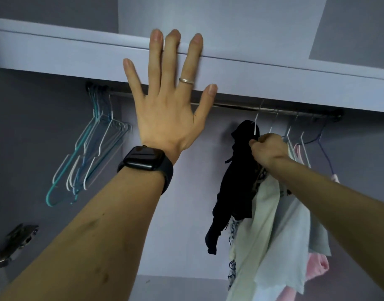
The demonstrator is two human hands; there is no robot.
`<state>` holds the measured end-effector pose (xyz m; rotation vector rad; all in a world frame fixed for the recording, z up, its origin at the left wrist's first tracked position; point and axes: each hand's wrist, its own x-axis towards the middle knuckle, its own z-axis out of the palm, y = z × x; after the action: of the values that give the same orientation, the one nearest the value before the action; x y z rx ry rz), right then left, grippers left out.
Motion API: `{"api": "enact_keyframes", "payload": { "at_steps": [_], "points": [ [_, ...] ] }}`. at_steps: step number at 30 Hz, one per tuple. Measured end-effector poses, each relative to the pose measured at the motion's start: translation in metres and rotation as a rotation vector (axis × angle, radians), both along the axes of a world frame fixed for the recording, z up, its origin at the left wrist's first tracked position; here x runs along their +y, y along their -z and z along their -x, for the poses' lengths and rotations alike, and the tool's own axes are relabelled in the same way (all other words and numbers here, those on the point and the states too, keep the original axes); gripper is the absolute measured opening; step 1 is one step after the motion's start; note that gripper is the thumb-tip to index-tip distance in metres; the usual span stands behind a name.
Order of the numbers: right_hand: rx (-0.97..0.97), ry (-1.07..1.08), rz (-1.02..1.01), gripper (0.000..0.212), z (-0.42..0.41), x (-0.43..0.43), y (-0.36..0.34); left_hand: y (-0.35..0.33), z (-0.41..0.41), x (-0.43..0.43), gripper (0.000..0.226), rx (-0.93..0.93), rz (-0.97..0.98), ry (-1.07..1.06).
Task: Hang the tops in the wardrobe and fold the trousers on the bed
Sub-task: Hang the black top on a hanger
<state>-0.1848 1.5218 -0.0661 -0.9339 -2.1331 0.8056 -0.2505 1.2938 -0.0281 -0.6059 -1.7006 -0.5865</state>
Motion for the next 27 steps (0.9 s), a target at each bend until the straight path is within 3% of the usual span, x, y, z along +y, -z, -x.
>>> {"api": "enact_keyframes", "payload": {
  "at_steps": [5,14,19,24,27],
  "points": [
    [-0.159,0.059,-0.024,0.036,0.012,0.01,0.024,-0.002,0.004,0.003,0.065,0.031,-0.027,0.013],
    [-0.177,0.223,0.037,0.046,-0.003,0.047,0.021,-0.005,0.006,0.003,0.064,0.041,-0.04,0.0],
    [-0.246,0.154,-0.14,0.039,0.013,0.041,0.03,-0.003,0.004,0.005,0.064,0.033,-0.052,-0.007],
    [-0.258,0.129,-0.062,0.044,0.01,0.035,0.03,0.001,0.002,0.003,0.064,-0.007,-0.026,0.0],
    [-0.274,0.127,0.013,0.058,-0.01,0.026,0.029,-0.004,-0.005,0.002,0.064,-0.045,0.005,0.008]
  ]
}}
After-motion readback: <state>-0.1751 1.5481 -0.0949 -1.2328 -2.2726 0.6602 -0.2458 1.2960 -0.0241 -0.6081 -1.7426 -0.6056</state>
